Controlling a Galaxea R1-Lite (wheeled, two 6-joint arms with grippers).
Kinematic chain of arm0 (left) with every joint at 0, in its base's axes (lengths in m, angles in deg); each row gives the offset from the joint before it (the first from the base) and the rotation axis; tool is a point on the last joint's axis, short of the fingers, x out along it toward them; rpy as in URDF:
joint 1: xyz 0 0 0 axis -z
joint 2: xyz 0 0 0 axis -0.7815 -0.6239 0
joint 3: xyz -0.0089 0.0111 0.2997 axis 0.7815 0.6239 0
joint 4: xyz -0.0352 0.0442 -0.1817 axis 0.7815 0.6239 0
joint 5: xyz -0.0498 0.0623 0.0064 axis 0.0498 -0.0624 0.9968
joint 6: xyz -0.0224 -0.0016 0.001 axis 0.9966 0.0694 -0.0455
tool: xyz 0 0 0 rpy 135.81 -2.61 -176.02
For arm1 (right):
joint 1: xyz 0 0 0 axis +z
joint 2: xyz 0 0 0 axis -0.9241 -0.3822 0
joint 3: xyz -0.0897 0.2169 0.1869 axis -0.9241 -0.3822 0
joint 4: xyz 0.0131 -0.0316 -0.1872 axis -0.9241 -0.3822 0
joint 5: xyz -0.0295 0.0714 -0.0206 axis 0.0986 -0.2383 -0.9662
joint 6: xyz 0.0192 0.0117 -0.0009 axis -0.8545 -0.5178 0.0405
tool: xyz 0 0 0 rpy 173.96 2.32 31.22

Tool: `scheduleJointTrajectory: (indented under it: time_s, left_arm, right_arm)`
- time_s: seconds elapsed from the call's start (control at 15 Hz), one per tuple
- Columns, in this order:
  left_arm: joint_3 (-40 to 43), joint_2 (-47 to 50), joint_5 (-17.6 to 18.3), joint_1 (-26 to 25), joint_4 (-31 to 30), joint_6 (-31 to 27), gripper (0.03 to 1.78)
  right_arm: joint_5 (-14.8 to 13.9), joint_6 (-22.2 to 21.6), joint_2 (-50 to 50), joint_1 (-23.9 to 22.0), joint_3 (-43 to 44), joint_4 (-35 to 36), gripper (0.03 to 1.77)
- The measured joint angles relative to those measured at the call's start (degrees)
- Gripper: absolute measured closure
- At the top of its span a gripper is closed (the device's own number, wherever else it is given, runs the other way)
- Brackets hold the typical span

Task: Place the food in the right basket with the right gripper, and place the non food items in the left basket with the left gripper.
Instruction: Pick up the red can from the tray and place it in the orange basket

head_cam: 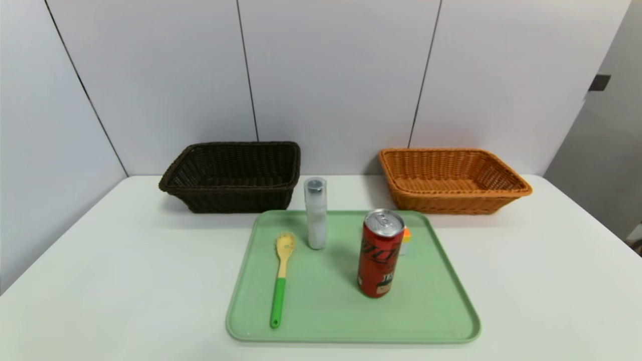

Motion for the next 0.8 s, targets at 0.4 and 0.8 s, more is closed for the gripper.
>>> scheduleJointTrajectory:
  time_s: [0.4,0.8]
  left_arm:
    - [0.0,0.0,0.0,0.0,0.0,-0.1,0.12]
    - [-2.7,0.0,0.4,0.0,1.6,-1.6,0.12]
  right_arm:
    - [-0.1,0.2,0.0,0.0,0.0,0.0,0.09]
    - [0.2,0.7,0.0,0.0,0.7,-1.1,0.09]
